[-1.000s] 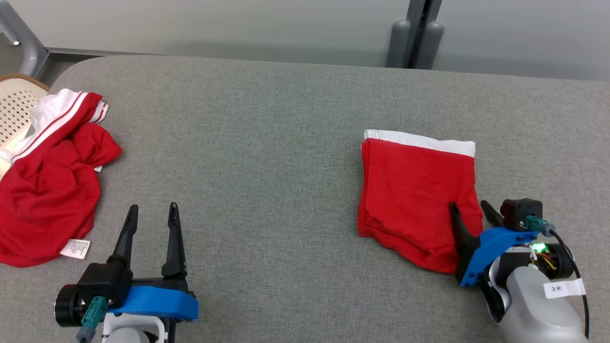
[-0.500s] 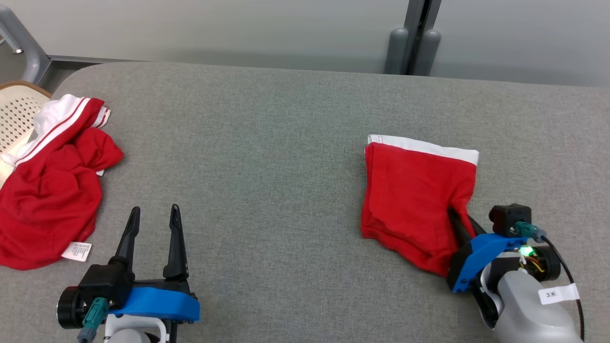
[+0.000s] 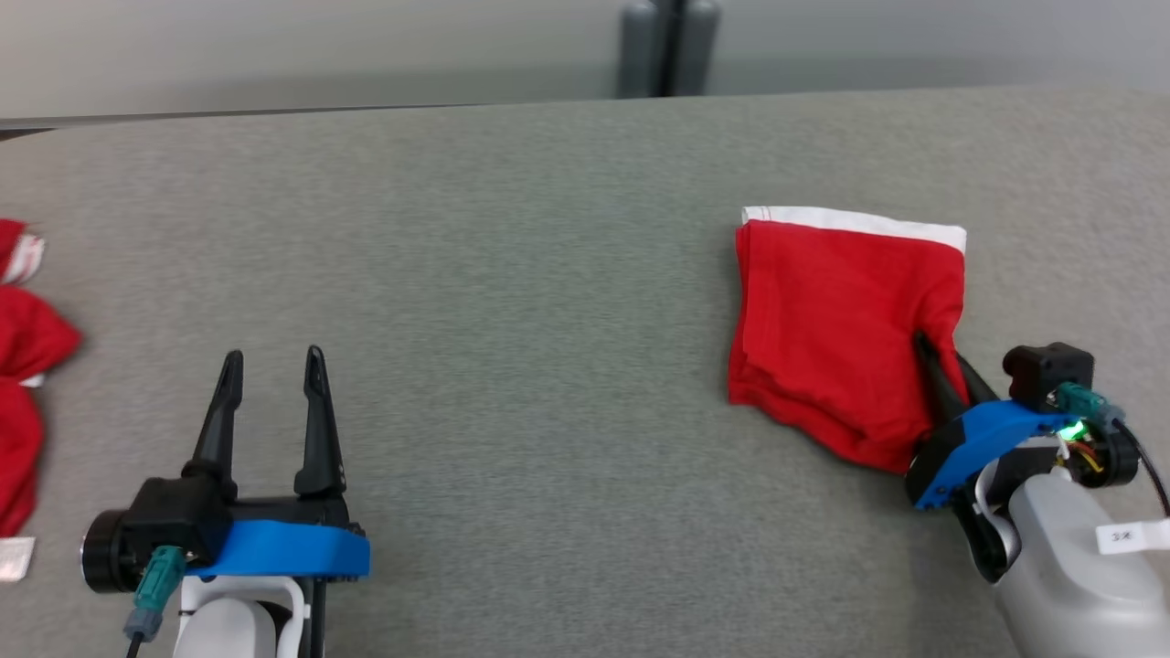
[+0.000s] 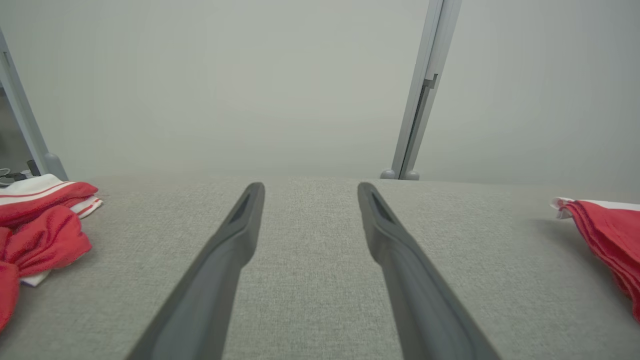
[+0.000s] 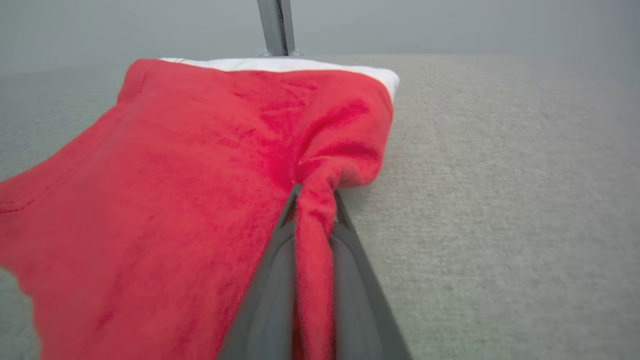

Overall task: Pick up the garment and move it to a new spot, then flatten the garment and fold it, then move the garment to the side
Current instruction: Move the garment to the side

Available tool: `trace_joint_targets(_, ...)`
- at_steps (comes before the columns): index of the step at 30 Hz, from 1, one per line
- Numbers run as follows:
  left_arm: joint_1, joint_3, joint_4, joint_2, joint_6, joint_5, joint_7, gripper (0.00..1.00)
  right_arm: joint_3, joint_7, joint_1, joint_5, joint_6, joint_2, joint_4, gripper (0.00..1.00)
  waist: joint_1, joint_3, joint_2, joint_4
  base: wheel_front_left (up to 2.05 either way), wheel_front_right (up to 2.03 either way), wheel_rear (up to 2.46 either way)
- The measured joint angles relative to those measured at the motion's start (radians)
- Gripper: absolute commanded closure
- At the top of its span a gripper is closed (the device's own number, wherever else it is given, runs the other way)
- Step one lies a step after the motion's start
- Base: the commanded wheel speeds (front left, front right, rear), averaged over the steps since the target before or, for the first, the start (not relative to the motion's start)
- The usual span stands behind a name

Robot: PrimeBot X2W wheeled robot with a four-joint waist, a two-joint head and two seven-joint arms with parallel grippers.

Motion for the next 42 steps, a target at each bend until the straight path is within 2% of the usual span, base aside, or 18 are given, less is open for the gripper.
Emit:
trace_joint_targets(9, -0.071, 0.021, -0.039, 0.024, -0.009, 0.026, 0.0, 0.0, -0.046, 0.0, 0.036, 0.001, 0.0, -0.023, -0.089, 1.0, 0.0, 0.079, 0.0, -0.145, 0.0, 0.0, 0.0)
trace_joint_targets(17, -0.109, 0.029, -0.056, 0.042, -0.015, 0.03, 0.0, 0.0, -0.06, 0.0, 0.018, -0.037, 0.0, -0.035, -0.158, 1.0, 0.0001, 0.149, 0.0, -0.198, 0.0, 0.0, 0.0)
trace_joint_targets(22, -0.138, 0.033, -0.089, 0.052, -0.017, 0.03, 0.0, 0.0, -0.042, 0.002, -0.094, -0.055, 0.0, -0.094, -0.163, 1.0, 0.0, 0.185, 0.0, -0.183, 0.0, 0.0, 0.0)
trace_joint_targets(28, -0.177, 0.02, -0.139, 0.059, -0.017, 0.032, 0.0, 0.0, -0.015, 0.064, -0.281, -0.092, 0.0, -0.201, -0.146, 1.0, 0.0001, 0.247, 0.0, -0.145, 0.0, 0.0, 0.0)
trace_joint_targets(35, -0.219, -0.008, -0.199, 0.06, -0.018, 0.032, 0.0, 0.0, -0.004, 0.159, -0.435, -0.093, 0.0, -0.349, -0.085, 1.0, 0.0002, 0.335, 0.0, -0.084, 0.0, 0.0, 0.0)
trace_joint_targets(42, -0.239, -0.015, -0.235, 0.065, -0.019, 0.029, 0.0, 0.0, 0.0, 0.208, -0.519, -0.09, 0.0, -0.431, 0.011, 1.0, 0.0002, 0.404, 0.0, -0.038, 0.0, 0.0, 0.0)
